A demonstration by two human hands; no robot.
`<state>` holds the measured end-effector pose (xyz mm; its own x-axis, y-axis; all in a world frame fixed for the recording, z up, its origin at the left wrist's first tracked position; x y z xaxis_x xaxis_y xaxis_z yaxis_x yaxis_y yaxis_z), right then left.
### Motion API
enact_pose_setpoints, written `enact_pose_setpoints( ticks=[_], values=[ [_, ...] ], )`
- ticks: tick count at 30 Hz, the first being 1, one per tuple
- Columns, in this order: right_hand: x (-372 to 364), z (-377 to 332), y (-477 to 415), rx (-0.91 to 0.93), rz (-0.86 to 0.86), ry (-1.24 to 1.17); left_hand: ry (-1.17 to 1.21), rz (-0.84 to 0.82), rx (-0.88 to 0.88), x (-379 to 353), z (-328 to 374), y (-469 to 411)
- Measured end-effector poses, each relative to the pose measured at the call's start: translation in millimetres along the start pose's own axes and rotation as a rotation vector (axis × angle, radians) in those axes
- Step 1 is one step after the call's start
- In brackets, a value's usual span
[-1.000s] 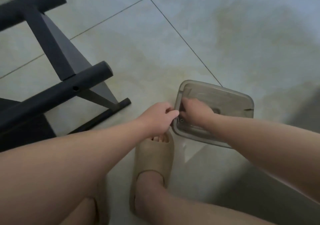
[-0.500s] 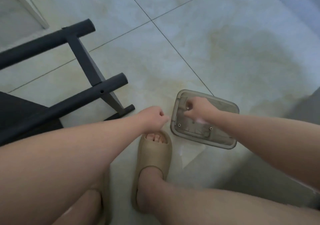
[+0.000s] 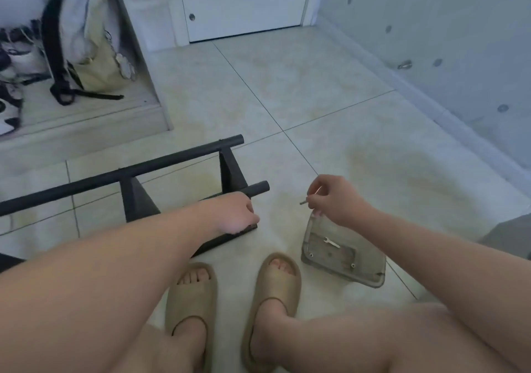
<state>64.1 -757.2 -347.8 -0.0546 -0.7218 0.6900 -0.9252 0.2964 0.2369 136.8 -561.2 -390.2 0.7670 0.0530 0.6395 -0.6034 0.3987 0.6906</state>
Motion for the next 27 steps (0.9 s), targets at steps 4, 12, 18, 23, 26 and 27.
enact_pose_setpoints(
  ticks=[4, 12, 18, 23, 26, 27],
  values=[
    [-5, -42, 11, 0.035, 0.053, -0.070, 0.142, 0.151, -0.012, 33, -11, 16],
    [-57, -67, 23, -0.065, 0.178, -0.406, 0.355, 0.379, 0.107, 70, -50, 6],
    [-83, -58, 18, -0.092, 0.159, -0.456, 0.346, 0.193, 0.184, 61, -68, -31],
    [-88, -46, 7, -0.096, 0.167, -0.482, 0.457, 0.128, 0.162, 53, -51, -53],
    [-93, -40, 3, -0.087, 0.179, -0.496, 0.606, 0.079, 0.185, 44, -44, -63],
    [-96, -38, 2, -0.089, 0.179, -0.498, 0.629, 0.069, 0.193, 42, -43, -64]
  ],
)
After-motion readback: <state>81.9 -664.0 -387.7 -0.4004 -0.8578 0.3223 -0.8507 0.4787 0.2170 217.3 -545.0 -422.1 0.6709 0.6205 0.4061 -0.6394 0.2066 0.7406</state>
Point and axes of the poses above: each hand's wrist, its own y-axis away from the middle knuckle, its own x-axis out of the back of the hand, z = x × y, the point moved 10 cm from there along -y, towards the middle knuckle, and after that the axes turned 10 degrees about x, right-handed, at the moved point
